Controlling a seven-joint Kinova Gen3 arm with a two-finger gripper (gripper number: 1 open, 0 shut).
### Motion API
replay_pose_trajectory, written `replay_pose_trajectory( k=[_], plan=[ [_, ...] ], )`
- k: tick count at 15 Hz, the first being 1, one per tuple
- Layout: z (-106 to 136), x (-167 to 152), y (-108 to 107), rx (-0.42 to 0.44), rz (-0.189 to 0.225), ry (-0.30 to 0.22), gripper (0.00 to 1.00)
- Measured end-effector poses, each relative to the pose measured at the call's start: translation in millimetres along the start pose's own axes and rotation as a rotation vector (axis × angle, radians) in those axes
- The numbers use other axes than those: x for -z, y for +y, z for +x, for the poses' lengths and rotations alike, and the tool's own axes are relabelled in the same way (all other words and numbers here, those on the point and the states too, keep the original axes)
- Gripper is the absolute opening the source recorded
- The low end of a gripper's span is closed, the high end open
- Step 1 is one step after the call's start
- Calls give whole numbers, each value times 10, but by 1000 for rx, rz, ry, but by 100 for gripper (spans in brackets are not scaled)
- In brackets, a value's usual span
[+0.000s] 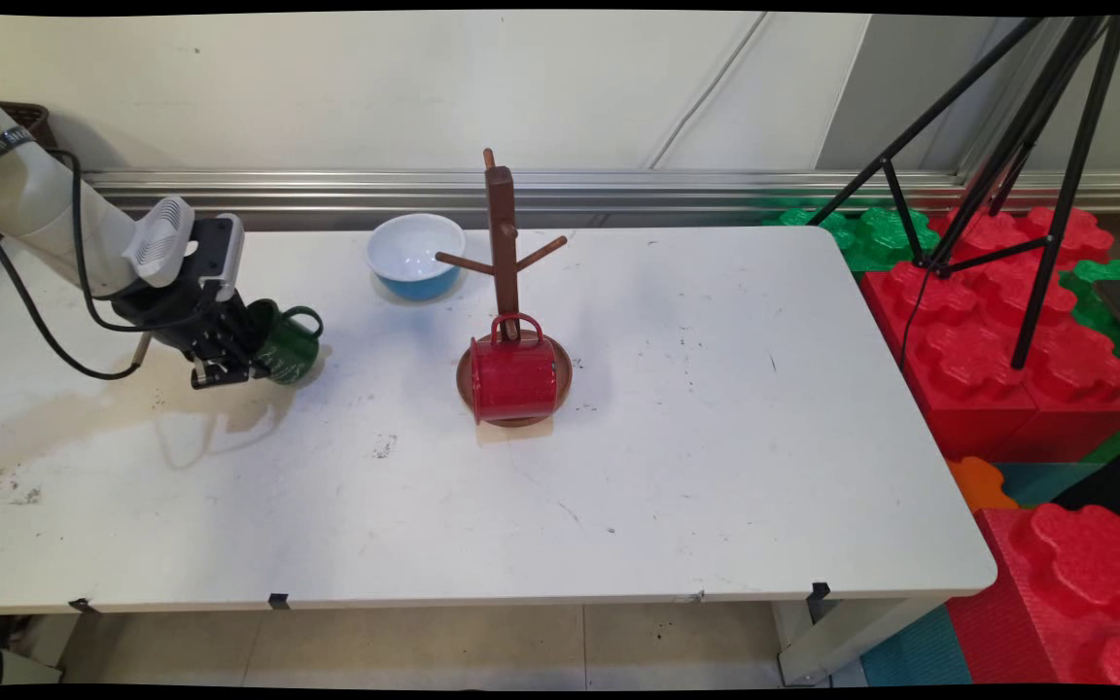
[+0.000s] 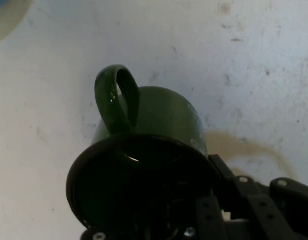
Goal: Place the picked object on the table
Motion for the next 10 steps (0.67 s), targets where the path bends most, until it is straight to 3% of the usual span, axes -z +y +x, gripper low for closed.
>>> replay_pose_trajectory(
  k=[1,2,10],
  plan=[
    [1,-17,-4,1,1,-1,0],
    [4,-31,-8,3,0,-1,100],
    [60,-50,-66,13,18,15,100]
  ],
)
